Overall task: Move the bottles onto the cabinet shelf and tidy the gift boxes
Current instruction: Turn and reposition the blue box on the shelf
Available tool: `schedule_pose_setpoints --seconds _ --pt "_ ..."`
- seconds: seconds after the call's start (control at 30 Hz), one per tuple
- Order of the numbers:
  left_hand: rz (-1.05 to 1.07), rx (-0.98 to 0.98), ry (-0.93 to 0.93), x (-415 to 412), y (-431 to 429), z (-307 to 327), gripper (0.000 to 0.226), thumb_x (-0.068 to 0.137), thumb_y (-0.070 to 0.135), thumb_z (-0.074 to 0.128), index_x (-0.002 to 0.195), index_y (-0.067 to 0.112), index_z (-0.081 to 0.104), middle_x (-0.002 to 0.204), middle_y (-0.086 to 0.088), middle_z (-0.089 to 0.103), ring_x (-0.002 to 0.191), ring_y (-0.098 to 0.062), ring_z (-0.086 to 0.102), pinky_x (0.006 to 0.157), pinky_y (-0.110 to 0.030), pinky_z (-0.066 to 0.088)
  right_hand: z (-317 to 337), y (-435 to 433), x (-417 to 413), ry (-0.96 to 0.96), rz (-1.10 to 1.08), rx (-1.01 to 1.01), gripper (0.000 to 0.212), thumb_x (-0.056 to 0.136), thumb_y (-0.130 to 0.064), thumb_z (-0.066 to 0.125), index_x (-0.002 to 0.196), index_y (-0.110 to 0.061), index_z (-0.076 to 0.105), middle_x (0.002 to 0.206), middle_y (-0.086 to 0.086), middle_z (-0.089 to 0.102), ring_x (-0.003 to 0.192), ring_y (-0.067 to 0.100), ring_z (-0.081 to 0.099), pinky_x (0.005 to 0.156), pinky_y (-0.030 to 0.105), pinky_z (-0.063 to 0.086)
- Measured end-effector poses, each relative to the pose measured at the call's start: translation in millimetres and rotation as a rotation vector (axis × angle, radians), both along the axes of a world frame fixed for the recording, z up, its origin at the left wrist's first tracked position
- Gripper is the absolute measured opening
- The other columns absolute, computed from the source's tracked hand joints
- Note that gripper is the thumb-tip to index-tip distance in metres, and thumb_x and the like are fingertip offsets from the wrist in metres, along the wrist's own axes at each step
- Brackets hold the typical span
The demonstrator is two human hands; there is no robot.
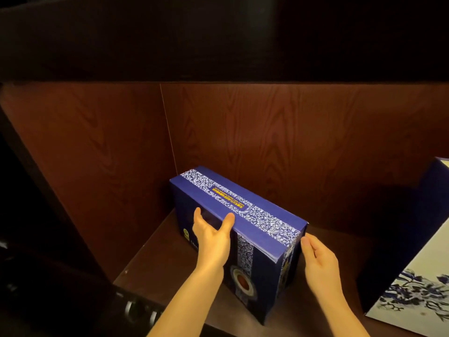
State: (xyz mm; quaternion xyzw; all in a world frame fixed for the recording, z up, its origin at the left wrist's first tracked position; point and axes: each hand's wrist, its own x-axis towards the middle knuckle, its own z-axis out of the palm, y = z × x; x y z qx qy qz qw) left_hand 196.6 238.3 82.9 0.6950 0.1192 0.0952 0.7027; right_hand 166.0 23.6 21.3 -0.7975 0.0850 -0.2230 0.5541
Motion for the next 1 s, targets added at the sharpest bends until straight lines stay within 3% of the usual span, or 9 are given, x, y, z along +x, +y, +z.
schedule_pose_setpoints --seconds 0.13,0.2,0.3,0.37,0.5,0.6,0.77,0.87,1.0 --pt "0.124 0.006 -0.058 20 35 -10 0.095 0.083 0.044 0.074 0.156 0.025 0.016 0.16 -0.003 0.02 0.145 -0.021 0.028 0.107 -0.033 0.031 -2 2 -11 0.056 0.001 0.074 0.019 0.097 -0.043 0.049 0.115 -0.045 0.057 0.103 -0.038 0.059 0.1 -0.014 0.057 0.075 0.009 0.041" --pt "0.18 -0.004 -0.07 35 54 -13 0.093 0.084 0.048 0.072 0.156 0.024 0.02 0.159 -0.002 0.024 0.143 -0.021 0.032 0.104 -0.032 0.032 -5 6 -24 0.072 0.009 0.123 0.04 0.087 -0.055 0.051 0.126 -0.048 0.049 0.114 -0.04 0.053 0.104 -0.018 0.055 0.081 0.009 0.041" --pt "0.222 -0.03 -0.063 63 80 -16 0.09 0.085 0.054 0.067 0.156 0.024 0.021 0.16 -0.001 0.026 0.142 -0.022 0.033 0.1 -0.032 0.031 -11 19 -46 0.114 0.016 0.151 0.068 0.079 -0.058 0.057 0.143 -0.047 0.036 0.137 -0.028 0.044 0.12 0.0 0.049 0.101 0.03 0.043" --pt "0.204 -0.095 -0.049 81 94 -15 0.09 0.085 0.06 0.064 0.156 0.025 0.022 0.16 0.0 0.029 0.143 -0.021 0.033 0.102 -0.033 0.031 -13 31 -60 0.123 0.041 0.139 0.079 0.073 -0.056 0.062 0.143 -0.052 0.027 0.145 -0.026 0.034 0.126 0.006 0.042 0.107 0.038 0.039" --pt "0.067 -0.183 0.017 105 108 -13 0.086 0.066 0.081 0.06 0.138 0.036 0.051 0.142 0.006 0.054 0.129 -0.019 0.051 0.099 -0.038 0.044 -14 57 -78 0.073 0.143 0.035 0.103 0.063 -0.058 0.072 0.147 -0.047 0.013 0.158 -0.03 0.01 0.14 -0.008 0.023 0.107 0.009 0.027" --pt "0.013 -0.201 0.031 119 113 -19 0.078 0.059 0.086 0.063 0.122 0.04 0.064 0.123 0.007 0.067 0.114 -0.019 0.062 0.093 -0.04 0.049 -13 74 -77 0.082 0.171 0.02 0.116 0.064 -0.053 0.077 0.15 -0.037 0.0 0.159 -0.025 0.005 0.144 -0.005 0.015 0.107 0.005 0.02" --pt "-0.023 -0.104 0.006 127 121 -24 0.105 0.052 0.092 0.059 0.135 0.029 0.054 0.128 0.0 0.064 0.117 -0.023 0.059 0.104 -0.049 0.043 -15 85 -69 0.083 0.08 0.042 0.112 0.071 -0.044 0.079 0.151 -0.039 0.0 0.159 -0.023 0.013 0.143 0.005 0.028 0.112 0.024 0.03" --pt "0.0 -0.053 -0.004 127 121 -26 0.099 0.061 0.087 0.059 0.137 0.025 0.049 0.128 0.0 0.061 0.118 -0.022 0.056 0.105 -0.047 0.041 -21 84 -66 0.101 0.043 0.025 0.105 0.079 -0.037 0.077 0.154 -0.039 0.004 0.162 -0.016 0.022 0.145 0.013 0.033 0.112 0.036 0.038" --pt "0.067 -0.021 -0.025 126 124 -32 0.081 0.074 0.077 0.058 0.134 0.022 0.046 0.11 0.007 0.062 0.108 -0.016 0.057 0.093 -0.039 0.044 -26 77 -61 0.077 0.049 0.009 0.098 0.084 -0.032 0.075 0.155 -0.045 0.008 0.158 -0.021 0.03 0.138 0.004 0.039 0.101 0.008 0.036"
